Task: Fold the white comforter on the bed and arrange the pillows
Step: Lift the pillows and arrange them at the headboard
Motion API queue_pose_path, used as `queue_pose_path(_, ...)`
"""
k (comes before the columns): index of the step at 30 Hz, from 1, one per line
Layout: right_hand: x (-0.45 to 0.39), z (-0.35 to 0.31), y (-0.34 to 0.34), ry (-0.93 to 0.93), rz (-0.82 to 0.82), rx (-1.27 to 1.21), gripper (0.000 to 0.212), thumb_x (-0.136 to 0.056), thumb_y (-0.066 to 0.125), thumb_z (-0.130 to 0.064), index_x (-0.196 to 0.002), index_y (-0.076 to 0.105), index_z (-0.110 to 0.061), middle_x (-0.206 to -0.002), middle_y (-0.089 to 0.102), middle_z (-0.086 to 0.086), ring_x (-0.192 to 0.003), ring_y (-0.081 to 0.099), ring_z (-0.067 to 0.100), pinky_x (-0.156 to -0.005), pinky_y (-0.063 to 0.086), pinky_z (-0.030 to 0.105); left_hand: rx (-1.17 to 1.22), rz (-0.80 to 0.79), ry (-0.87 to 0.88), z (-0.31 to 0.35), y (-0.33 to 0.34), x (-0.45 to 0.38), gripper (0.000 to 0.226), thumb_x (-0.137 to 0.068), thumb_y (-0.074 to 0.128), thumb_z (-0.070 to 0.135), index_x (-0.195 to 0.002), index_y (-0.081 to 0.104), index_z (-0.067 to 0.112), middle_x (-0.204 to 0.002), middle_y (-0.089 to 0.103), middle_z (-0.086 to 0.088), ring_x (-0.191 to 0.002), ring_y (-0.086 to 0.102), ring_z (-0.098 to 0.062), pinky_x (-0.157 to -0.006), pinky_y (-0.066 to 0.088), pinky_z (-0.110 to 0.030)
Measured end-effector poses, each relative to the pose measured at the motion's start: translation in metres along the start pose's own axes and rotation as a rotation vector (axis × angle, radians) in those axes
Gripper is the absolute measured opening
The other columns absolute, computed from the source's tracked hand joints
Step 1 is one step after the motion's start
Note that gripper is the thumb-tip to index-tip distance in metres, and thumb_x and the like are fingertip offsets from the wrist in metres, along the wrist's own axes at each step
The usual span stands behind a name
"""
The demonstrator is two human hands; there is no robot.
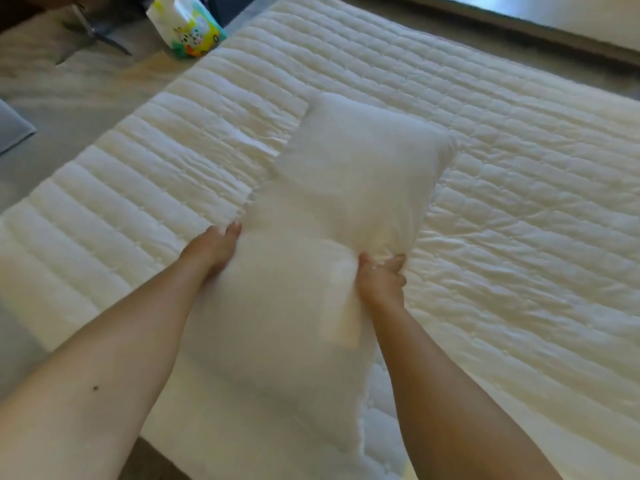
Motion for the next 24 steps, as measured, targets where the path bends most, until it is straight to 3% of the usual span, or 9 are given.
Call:
queue_pose_path(3,-0.005,0.007,-0.004,0.015,0.030,-0.043,0.078,-0.095,0.040,-0.052,-0.154,-0.003,-0.023,-0.146,0.039,0.021,-0.123,0.048,0.041,-0.099,0.037,0.045,0.120,-0.151,-0.040,-0.014,0.015,0.003,0.111,-0.073,0.010,0.089,-0.150,0.039,0.014,-0.153,0.042,-0.014,-0.137,0.042,-0.034,-0.113,0.031,-0.050)
queue_pose_path(8,0.005,0.009,-0.052,-0.188,0.070,0.020,0.063,-0.098,0.041,-0.042,-0.148,0.020,-0.011,-0.141,0.048,0.021,-0.126,0.047,0.039,-0.101,0.035,0.043,0.246,-0.326,-0.026,0.009,0.027,0.042,0.092,-0.089,0.026,0.078,-0.143,0.048,0.008,-0.143,0.053,-0.015,-0.125,0.054,-0.033,-0.107,0.042,-0.046)
queue_pose_path(10,0.009,0.014,-0.083,-0.210,0.056,0.076,0.059,-0.098,0.041,-0.043,-0.146,0.025,-0.012,-0.142,0.047,0.019,-0.127,0.046,0.038,-0.100,0.035,0.043,0.327,-0.459,-0.031,0.006,0.045,0.073,0.093,-0.084,0.030,0.081,-0.141,0.051,0.011,-0.138,0.058,-0.010,-0.120,0.058,-0.030,-0.104,0.046,-0.045)
queue_pose_path(12,0.014,0.030,-0.108,-0.207,0.015,0.158,0.060,-0.097,0.040,-0.046,-0.147,0.026,-0.014,-0.144,0.046,0.017,-0.128,0.045,0.036,-0.100,0.035,0.043,0.421,-0.593,-0.065,-0.010,0.073,0.107,0.097,-0.074,0.037,0.086,-0.141,0.050,0.018,-0.134,0.062,-0.002,-0.117,0.061,-0.024,-0.104,0.048,-0.045)
queue_pose_path(15,0.024,0.079,-0.113,-0.159,-0.034,0.273,0.065,-0.097,0.037,-0.050,-0.151,0.018,-0.021,-0.145,0.045,0.018,-0.126,0.048,0.038,-0.100,0.036,0.045,0.419,-0.831,-0.084,-0.031,0.104,0.149,0.070,-0.094,0.033,0.069,-0.129,0.059,0.015,-0.118,0.071,-0.008,-0.104,0.069,-0.024,-0.100,0.051,-0.046)
queue_pose_path(16,0.026,0.095,-0.108,-0.121,-0.074,0.309,0.067,-0.097,0.036,-0.052,-0.153,0.012,-0.022,-0.145,0.045,0.019,-0.125,0.049,0.039,-0.100,0.037,0.045,0.412,-0.840,-0.099,-0.032,0.104,0.151,0.070,-0.096,0.030,0.068,-0.127,0.059,0.012,-0.117,0.069,-0.014,-0.101,0.068,-0.027,-0.101,0.050,-0.046)
queue_pose_path(18,0.018,0.116,-0.106,-0.052,-0.124,0.319,0.077,-0.096,0.036,-0.058,-0.155,0.003,-0.021,-0.151,0.038,0.019,-0.130,0.044,0.039,-0.105,0.034,0.045,0.501,-0.703,-0.143,-0.027,0.098,0.134,0.075,-0.094,0.025,0.072,-0.133,0.055,0.014,-0.121,0.064,-0.016,-0.099,0.064,-0.027,-0.098,0.049,-0.045)
queue_pose_path(21,-0.010,0.113,-0.118,-0.045,-0.044,0.139,0.097,-0.083,0.037,-0.074,-0.154,0.013,-0.012,-0.152,0.036,0.017,-0.134,0.042,0.036,-0.109,0.034,0.045,0.698,-0.434,-0.147,0.002,0.085,0.097,0.074,-0.093,0.023,0.073,-0.147,0.038,0.026,-0.128,0.061,-0.007,-0.107,0.062,-0.024,-0.096,0.047,-0.043)
queue_pose_path(24,-0.024,0.107,-0.121,-0.075,-0.015,0.049,0.084,-0.086,0.040,-0.072,-0.141,0.037,-0.009,-0.136,0.052,0.015,-0.120,0.052,0.033,-0.097,0.042,0.042,0.750,-0.427,-0.093,0.035,0.093,0.097,0.063,-0.096,0.024,0.070,-0.118,0.063,0.028,-0.103,0.070,0.003,-0.096,0.065,-0.017,-0.089,0.051,-0.037)
Point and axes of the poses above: each hand's wrist, its own x-axis away from the middle knuckle, its own y-axis out of the palm, z = x × y, the point moved 4 cm from there along -x, towards the middle knuckle
